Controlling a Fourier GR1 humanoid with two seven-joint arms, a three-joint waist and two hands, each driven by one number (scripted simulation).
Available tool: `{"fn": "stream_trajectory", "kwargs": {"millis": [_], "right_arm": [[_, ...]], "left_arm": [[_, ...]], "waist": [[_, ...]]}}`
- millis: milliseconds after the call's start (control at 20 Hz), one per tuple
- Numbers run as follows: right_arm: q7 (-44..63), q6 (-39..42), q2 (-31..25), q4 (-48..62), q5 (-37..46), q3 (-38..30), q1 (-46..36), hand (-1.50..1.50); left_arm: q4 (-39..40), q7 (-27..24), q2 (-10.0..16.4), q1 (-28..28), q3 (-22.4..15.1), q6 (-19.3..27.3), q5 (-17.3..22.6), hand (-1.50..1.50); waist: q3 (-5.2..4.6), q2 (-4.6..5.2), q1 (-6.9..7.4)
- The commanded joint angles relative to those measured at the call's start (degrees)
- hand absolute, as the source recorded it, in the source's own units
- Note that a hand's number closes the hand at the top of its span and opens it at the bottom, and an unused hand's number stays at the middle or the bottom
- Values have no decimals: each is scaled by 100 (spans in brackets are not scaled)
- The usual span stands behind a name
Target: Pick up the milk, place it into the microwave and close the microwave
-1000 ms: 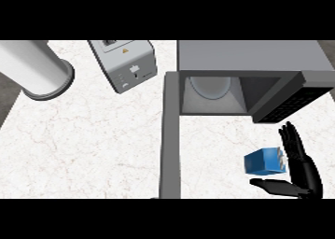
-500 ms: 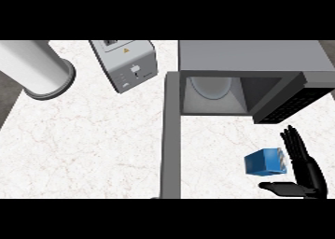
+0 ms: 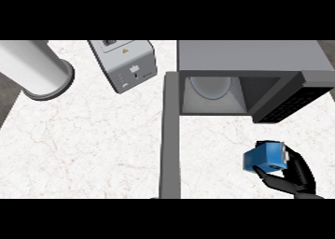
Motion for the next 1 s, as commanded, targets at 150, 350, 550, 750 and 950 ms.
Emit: {"fn": "stream_trajectory", "kwargs": {"millis": [150,350,550,750,950], "right_arm": [[-531,-968,404,-671,11,-115,138,150],[-662,-592,547,-1034,-166,69,440,150],[179,-795,624,-1890,-427,61,456,150],[50,-1421,852,-2010,-497,-201,623,150],[573,-1237,970,-2293,-682,-13,469,150]], "left_arm": [[122,-161,-127,34,-98,-80,-115,-150],[-67,220,119,24,283,-23,444,-150],[-73,205,117,139,329,-251,530,-150],[287,-117,-126,-77,43,-240,-47,-150],[274,436,419,-339,463,7,827,-150]], "waist": [[-7,-10,-27],[-6,-11,-23],[-8,-11,-16],[-8,-8,-45],[-6,-5,-25]]}}
